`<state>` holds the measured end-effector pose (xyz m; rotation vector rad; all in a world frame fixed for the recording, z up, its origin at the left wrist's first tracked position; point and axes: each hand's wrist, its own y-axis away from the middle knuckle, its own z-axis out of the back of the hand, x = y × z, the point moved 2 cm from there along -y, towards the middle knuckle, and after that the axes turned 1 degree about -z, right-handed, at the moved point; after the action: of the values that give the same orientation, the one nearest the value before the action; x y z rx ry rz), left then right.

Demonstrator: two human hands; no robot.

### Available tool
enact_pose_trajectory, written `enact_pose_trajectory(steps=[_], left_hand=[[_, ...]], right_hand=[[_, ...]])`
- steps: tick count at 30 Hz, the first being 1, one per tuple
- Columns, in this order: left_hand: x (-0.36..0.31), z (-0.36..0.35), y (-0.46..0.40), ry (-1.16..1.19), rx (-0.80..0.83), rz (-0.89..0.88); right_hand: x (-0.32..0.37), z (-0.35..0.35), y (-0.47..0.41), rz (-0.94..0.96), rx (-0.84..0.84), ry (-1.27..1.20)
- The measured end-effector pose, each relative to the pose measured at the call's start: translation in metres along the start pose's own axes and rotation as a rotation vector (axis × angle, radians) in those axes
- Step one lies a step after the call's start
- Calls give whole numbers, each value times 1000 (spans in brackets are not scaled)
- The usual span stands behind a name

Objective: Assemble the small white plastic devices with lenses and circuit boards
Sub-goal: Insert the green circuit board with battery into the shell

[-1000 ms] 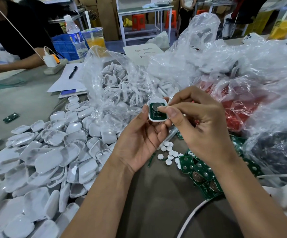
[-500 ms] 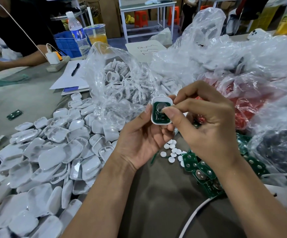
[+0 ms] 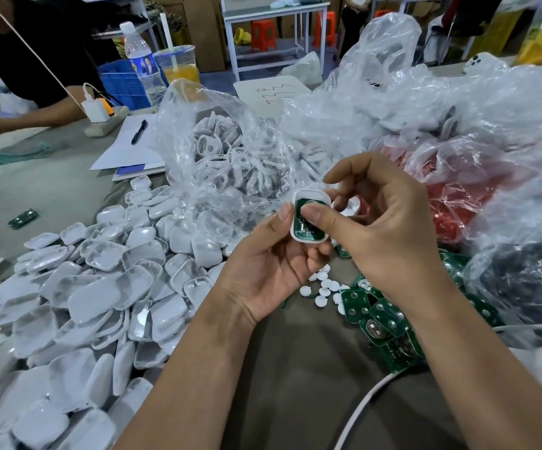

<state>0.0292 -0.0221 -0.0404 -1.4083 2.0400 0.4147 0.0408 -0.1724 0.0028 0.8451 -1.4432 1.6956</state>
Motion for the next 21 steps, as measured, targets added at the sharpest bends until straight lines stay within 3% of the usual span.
enact_pose_trajectory(steps=[10,21], left_hand=[[1,-1,1,-79,-36,5],[2,-7,-2,-31,-140,8]], right_hand=[[-7,-1,-3,-149,108,-203],[-12,-6,-1,3,-5,-51]])
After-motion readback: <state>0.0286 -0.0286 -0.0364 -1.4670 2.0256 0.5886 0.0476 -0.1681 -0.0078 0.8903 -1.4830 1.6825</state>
